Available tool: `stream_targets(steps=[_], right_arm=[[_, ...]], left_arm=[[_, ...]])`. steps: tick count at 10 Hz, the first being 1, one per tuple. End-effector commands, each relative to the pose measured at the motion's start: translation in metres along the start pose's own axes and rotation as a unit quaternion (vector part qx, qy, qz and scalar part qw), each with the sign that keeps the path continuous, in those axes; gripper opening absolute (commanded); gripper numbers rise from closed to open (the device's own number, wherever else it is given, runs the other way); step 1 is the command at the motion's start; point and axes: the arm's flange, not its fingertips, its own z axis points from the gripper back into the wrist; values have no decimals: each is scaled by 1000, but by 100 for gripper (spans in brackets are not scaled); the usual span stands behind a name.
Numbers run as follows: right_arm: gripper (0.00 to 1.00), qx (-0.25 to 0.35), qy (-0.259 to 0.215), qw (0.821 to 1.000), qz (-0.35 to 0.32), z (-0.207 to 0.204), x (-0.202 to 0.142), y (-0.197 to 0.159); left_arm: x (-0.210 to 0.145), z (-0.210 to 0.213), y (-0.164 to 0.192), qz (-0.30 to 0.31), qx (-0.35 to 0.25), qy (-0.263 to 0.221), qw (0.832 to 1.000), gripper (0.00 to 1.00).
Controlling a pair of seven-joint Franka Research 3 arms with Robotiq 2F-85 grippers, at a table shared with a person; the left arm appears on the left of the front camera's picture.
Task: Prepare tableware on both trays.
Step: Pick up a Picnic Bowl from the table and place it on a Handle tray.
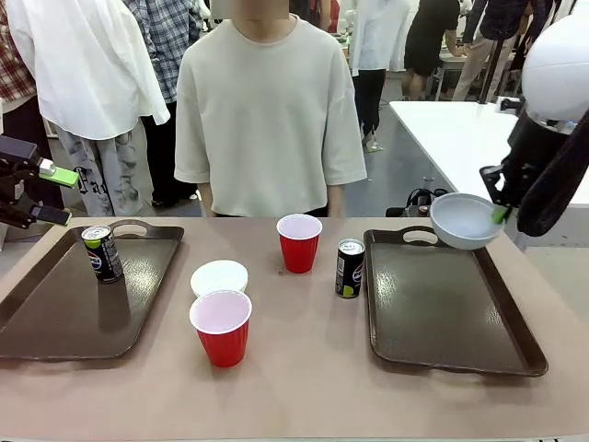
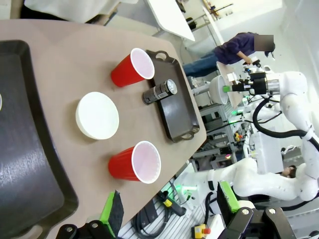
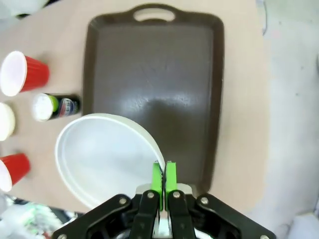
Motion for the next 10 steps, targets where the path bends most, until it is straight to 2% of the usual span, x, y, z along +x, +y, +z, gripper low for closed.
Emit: stream_targets(steps=[1,5,6,7,10], right_arm=[[4,13,40,999,-4,-34,-3,-4],[4,13,83,996,-21,-101,-13,-18],[4,17,57,996,-62,-107,-10,-15],[4,-3,90,996,-18,-95,-14,-16],[4,-3,91,996,-26,-110,-13,-10]], left_arm=[[0,0,0,-1,-9,-4,1000,100],[0,0,0,-1,-9,-4,1000,100],[0,0,0,-1,-9,-4,1000,100],[0,0,0,-1,-9,-4,1000,100],[0,0,0,-1,-9,-4,1000,100]])
